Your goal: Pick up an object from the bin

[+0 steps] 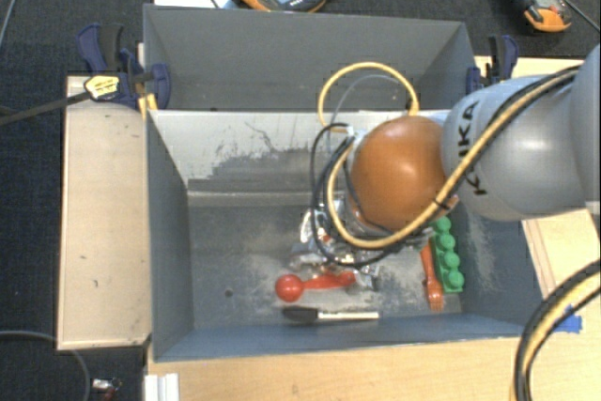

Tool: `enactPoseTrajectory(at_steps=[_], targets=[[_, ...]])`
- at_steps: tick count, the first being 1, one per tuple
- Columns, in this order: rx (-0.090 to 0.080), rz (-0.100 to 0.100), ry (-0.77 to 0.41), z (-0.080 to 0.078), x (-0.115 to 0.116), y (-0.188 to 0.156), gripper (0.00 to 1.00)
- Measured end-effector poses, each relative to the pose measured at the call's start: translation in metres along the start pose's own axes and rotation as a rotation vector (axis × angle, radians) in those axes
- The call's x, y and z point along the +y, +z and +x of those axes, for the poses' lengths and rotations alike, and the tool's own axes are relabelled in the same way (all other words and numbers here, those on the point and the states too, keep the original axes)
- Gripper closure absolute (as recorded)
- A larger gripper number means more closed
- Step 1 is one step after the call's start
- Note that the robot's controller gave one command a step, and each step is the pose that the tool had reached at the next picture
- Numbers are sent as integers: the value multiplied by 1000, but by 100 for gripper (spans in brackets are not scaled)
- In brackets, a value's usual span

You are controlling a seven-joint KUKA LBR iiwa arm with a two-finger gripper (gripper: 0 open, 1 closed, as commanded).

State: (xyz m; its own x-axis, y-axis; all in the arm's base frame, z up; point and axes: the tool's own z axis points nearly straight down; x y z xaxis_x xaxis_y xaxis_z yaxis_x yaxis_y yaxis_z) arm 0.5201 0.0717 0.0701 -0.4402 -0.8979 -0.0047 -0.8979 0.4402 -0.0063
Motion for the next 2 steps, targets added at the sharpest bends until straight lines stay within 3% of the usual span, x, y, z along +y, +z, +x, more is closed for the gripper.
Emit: enactPoseTrajectory(at_steps=[1, 2], targets=[[-4, 1, 200, 6, -13, -1, 100], [-4, 0, 200, 6, -12, -1, 100]])
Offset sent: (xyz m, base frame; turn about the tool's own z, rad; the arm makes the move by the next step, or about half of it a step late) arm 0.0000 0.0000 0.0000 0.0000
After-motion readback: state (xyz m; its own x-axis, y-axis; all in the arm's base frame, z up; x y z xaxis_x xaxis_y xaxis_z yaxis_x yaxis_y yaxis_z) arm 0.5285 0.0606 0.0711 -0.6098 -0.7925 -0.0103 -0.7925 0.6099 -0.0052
